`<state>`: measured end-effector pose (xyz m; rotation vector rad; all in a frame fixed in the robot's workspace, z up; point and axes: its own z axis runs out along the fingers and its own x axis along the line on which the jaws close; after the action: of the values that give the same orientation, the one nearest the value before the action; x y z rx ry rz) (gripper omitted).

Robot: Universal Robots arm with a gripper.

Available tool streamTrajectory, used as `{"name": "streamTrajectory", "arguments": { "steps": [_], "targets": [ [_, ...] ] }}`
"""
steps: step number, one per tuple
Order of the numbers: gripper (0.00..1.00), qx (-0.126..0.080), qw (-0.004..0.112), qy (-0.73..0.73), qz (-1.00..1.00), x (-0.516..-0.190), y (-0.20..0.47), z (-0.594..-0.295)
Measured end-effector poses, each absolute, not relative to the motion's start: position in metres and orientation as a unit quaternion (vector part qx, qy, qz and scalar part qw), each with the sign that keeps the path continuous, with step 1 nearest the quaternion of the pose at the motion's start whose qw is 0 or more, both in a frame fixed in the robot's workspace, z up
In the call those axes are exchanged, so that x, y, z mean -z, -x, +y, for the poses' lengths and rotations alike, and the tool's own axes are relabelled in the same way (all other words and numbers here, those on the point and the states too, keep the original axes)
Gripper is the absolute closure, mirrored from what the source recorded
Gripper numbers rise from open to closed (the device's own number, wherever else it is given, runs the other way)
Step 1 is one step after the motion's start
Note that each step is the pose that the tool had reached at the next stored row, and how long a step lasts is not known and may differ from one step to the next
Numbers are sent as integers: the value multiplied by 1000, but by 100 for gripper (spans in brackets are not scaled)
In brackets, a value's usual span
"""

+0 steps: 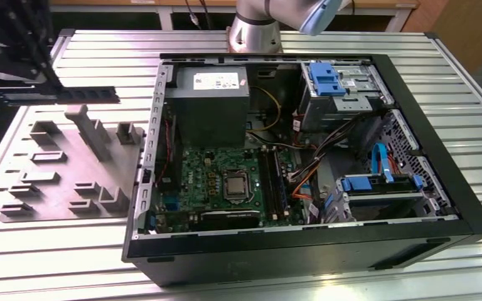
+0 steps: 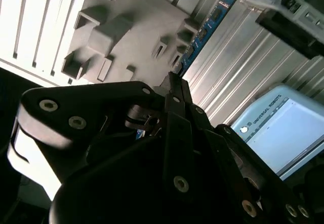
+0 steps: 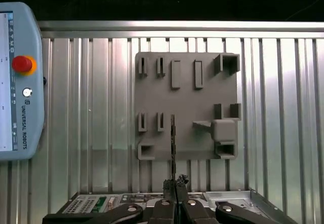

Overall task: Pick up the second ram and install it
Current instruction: 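Pick up the second ram and move it above second insertion slot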

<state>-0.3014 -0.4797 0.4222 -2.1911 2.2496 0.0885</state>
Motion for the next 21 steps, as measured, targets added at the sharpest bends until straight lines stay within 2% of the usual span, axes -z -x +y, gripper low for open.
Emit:
{"name": "streamTrajectory", "arguments": {
  "steps": [21],
  "targets": [
    [89, -28, 0, 697, 716, -421, 206, -480]
  ]
}}
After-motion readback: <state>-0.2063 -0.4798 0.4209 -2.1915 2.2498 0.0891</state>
